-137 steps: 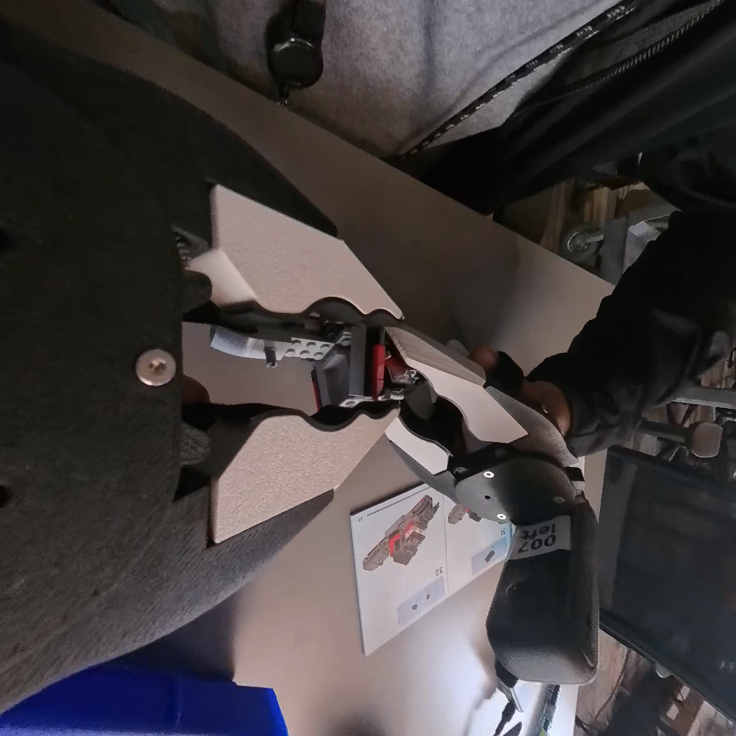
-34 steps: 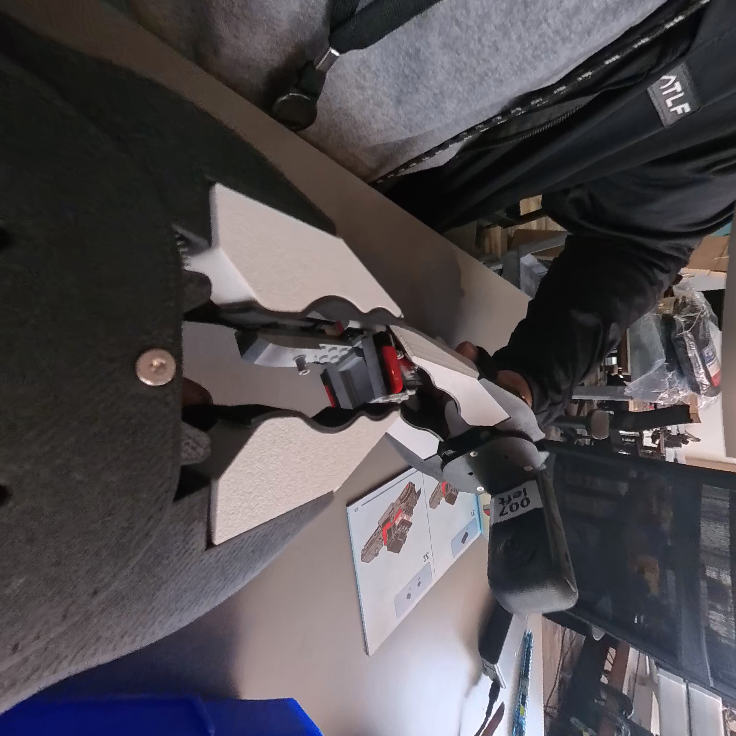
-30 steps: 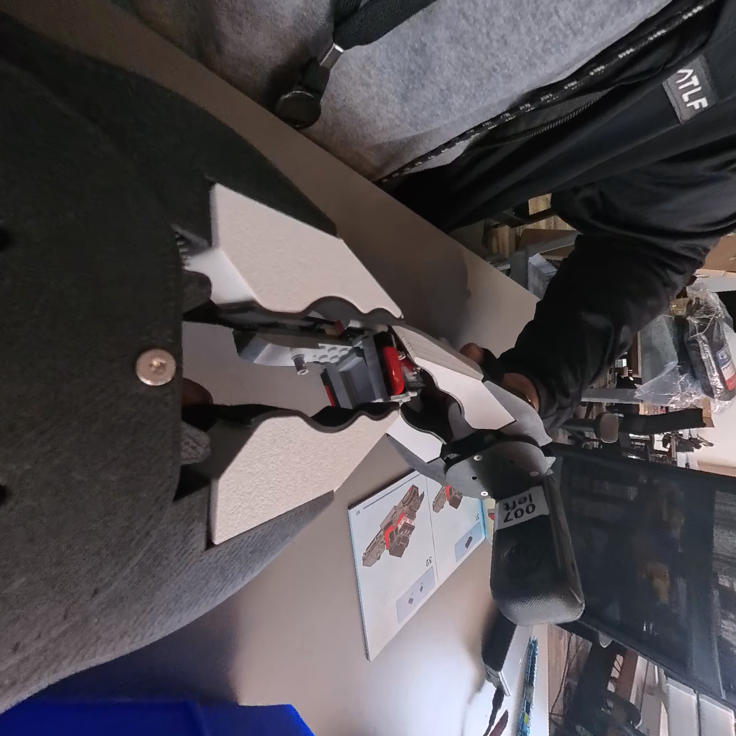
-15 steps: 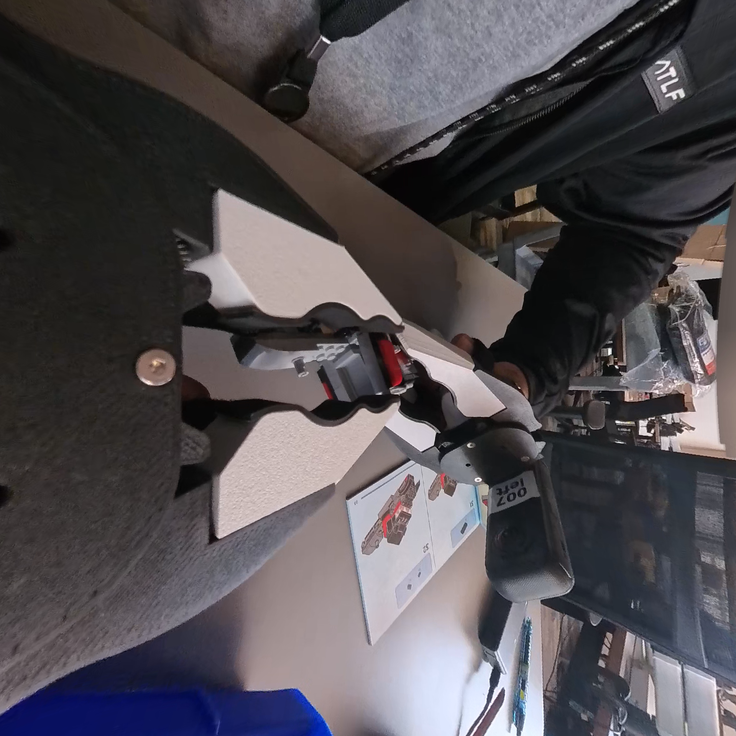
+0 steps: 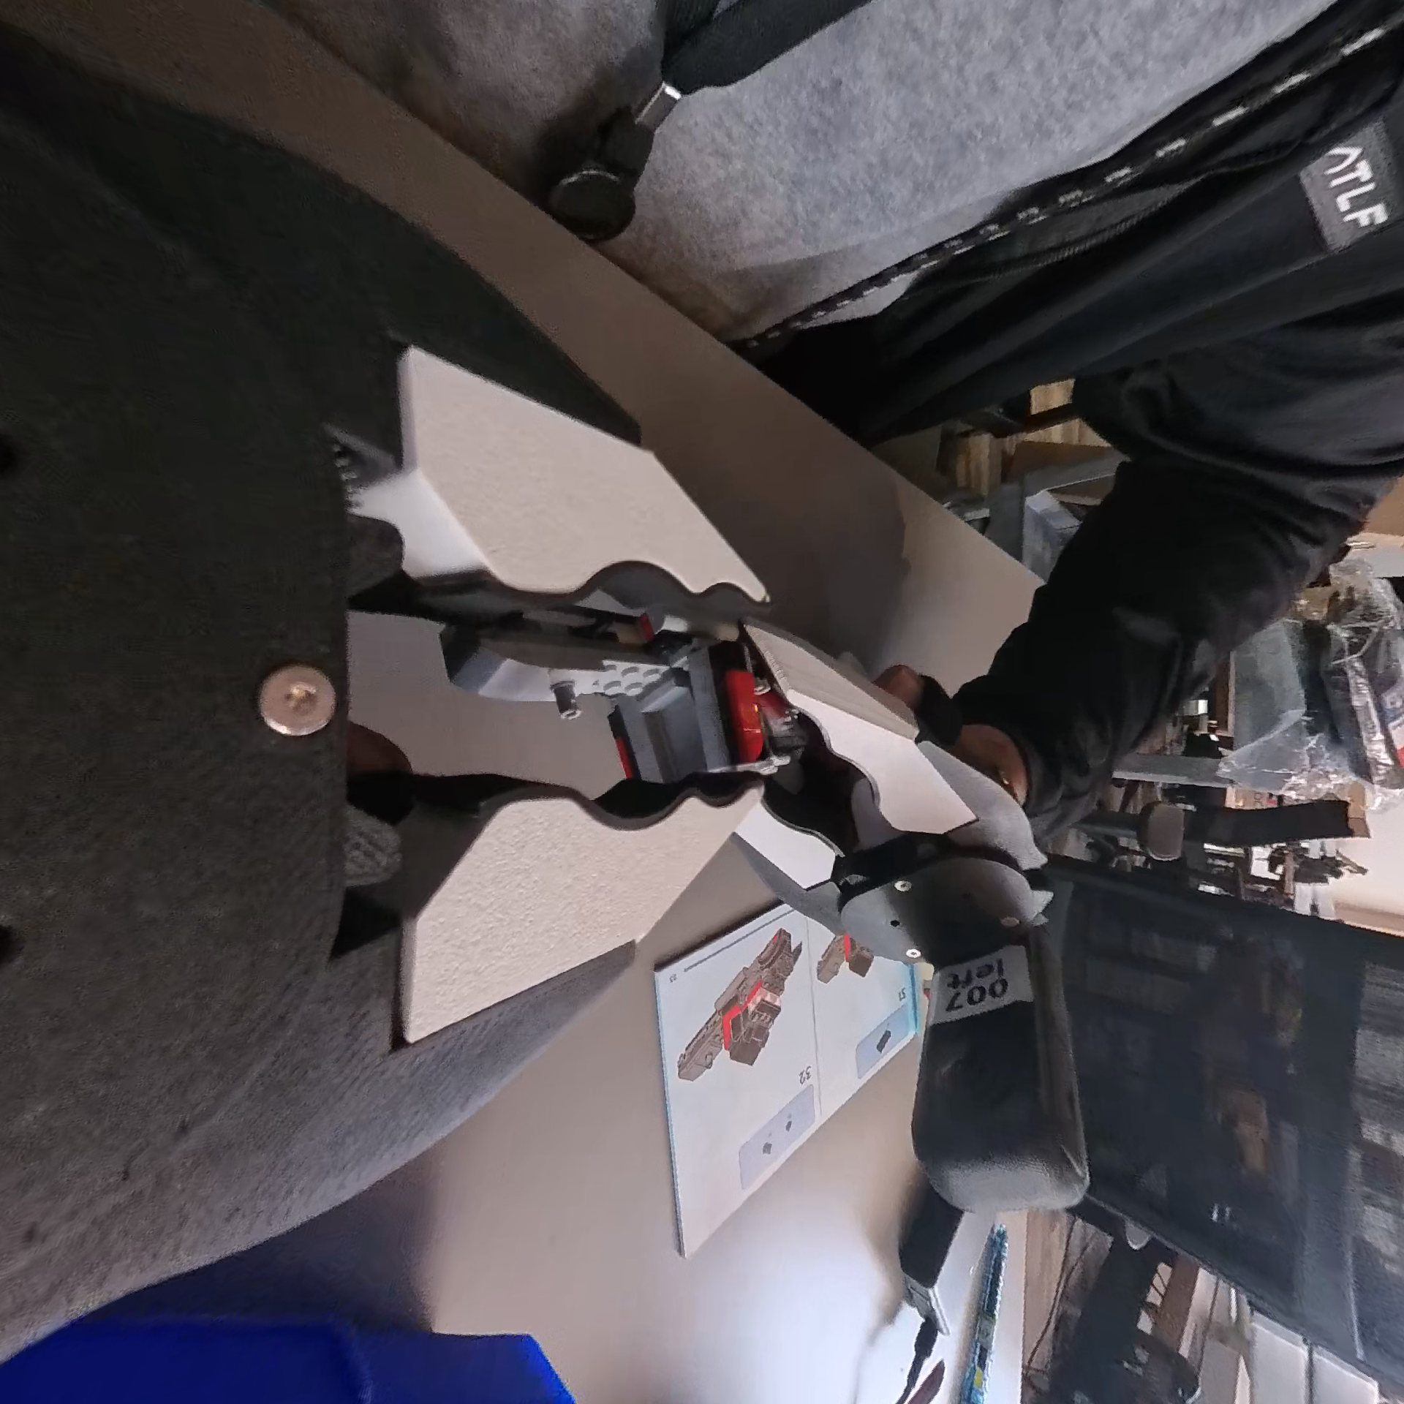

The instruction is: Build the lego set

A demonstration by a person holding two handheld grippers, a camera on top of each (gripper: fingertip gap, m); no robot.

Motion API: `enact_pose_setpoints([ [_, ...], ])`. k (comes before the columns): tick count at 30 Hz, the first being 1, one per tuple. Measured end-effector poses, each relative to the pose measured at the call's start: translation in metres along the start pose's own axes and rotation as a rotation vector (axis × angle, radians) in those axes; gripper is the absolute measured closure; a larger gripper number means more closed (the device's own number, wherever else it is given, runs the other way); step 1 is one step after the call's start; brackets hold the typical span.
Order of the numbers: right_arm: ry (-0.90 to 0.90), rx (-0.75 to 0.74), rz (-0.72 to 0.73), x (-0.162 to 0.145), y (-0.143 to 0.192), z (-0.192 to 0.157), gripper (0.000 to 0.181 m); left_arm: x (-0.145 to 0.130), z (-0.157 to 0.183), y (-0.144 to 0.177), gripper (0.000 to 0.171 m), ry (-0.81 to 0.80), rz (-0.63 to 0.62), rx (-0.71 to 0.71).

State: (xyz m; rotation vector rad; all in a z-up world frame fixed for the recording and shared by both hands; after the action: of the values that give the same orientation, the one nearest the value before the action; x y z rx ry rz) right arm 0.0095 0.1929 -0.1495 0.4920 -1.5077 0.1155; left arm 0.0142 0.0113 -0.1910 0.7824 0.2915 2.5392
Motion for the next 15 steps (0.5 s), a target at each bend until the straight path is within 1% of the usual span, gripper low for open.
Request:
enact_pose_setpoints([
  [5,-0.001,-0.029,-0.017,0.0009,-0.0015,0.0012,0.147,-0.0001,-0.0004,-0.0003,0.134,0.003,-0.003,0.006],
  [10,0.005,-0.050,0.035,0.0051,0.0035,0.0018,0.162,0.0003,-0.0010,0.0000,0.134,0.008,0.001,0.011],
  [15,0.003,-0.047,0.018,0.0025,0.0020,0.0018,0.154,0.0002,-0.0010,-0.0003,0.134,0.009,-0.001,0.012],
])
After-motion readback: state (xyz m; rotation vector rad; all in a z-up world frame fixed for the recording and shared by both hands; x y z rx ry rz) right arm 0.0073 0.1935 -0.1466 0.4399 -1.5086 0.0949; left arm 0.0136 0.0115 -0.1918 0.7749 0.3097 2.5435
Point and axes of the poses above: each gripper's, where its closed fingertips meet, y back along the fingers, x out of its top, z = x × y across the jaws, the point moved 10 cm from there along y, back along the fingers, and after that the axes turned 6 degrees about x, right-handed, at the moved point
